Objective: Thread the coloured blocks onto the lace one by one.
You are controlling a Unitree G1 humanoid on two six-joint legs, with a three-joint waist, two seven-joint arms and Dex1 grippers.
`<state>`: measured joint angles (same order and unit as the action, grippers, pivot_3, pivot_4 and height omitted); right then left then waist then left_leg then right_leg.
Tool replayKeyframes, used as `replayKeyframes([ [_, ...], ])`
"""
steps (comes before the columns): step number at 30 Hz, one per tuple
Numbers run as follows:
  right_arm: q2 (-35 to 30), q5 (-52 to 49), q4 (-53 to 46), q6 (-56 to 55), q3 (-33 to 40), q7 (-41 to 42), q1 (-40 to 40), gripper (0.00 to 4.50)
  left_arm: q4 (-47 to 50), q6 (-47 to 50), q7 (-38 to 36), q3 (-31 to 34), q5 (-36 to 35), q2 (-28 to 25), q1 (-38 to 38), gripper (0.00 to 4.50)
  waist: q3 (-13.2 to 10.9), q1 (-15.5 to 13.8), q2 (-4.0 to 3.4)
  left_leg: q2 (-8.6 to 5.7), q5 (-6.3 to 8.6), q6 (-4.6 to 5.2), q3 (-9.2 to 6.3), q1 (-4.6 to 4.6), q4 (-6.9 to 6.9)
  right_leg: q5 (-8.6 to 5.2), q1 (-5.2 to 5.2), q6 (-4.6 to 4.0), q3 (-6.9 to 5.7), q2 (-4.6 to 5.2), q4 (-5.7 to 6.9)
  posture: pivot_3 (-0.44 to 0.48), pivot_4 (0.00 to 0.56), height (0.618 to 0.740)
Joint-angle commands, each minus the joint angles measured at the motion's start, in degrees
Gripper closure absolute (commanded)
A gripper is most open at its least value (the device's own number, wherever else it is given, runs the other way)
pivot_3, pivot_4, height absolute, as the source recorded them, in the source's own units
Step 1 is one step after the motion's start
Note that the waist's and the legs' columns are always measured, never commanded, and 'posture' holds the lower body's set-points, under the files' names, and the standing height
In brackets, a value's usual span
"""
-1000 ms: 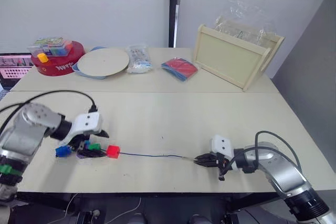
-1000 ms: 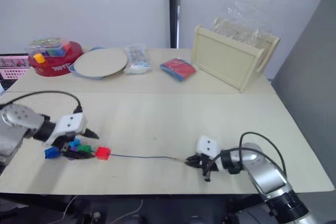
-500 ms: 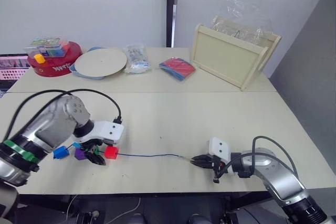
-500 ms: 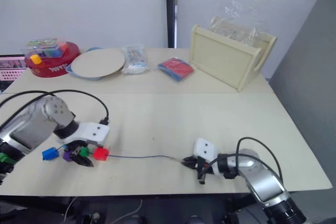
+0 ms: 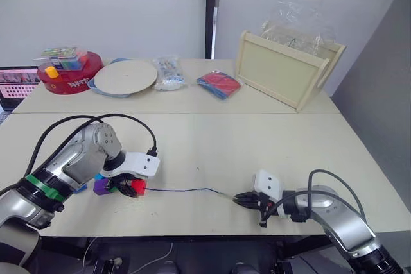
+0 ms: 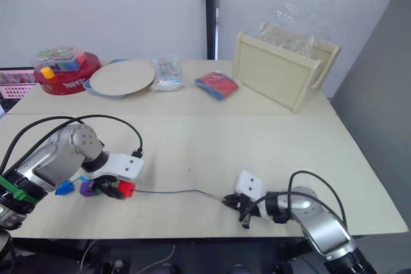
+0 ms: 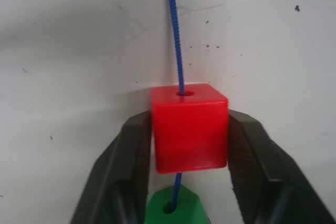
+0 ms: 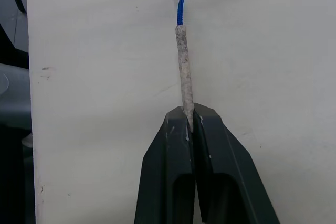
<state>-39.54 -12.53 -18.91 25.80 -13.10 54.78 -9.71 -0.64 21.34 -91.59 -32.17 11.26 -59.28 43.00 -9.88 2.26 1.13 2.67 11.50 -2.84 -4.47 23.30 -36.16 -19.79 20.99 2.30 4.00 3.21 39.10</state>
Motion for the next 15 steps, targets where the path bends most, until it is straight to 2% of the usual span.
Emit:
replayKeyframes([
  [1, -2.3, 0.3, 1.7, -0.1, 4.0, -0.8, 0.7, 4.50, 0.2, -0.6, -0.9, -1.9, 0.1, -0.3, -2.4, 3.30, 0.0, 0.0, -0.01, 0.00, 0.00, 0.00, 0.00, 0.00, 0.00, 0.00, 0.00, 0.00, 0.00, 0.00, 0.00, 0.000, 0.150, 0.740],
  [6, -5.6, 0.7, 7.7, -3.4, 9.3, -1.1, 1.4, 4.50, -0.8, -2.4, -0.9, -0.7, 1.4, -1.4, -4.1, 3.30, 0.0, 0.1, -0.02, 0.00, 0.00, 0.01, 0.02, -0.02, -0.02, 0.00, -0.02, 0.00, 0.01, 0.01, 0.00, 0.000, 0.150, 0.740],
  [15, -10.0, 2.6, 15.7, -8.0, 12.3, -0.5, 2.3, 4.50, -1.0, -2.1, -0.9, 1.5, 2.3, -2.2, -6.4, 3.30, 0.1, 0.4, -0.21, 0.01, 0.06, 0.10, 0.05, -0.20, -0.01, 0.00, -0.19, 0.00, 0.07, -0.01, -0.02, 0.000, 0.150, 0.740],
])
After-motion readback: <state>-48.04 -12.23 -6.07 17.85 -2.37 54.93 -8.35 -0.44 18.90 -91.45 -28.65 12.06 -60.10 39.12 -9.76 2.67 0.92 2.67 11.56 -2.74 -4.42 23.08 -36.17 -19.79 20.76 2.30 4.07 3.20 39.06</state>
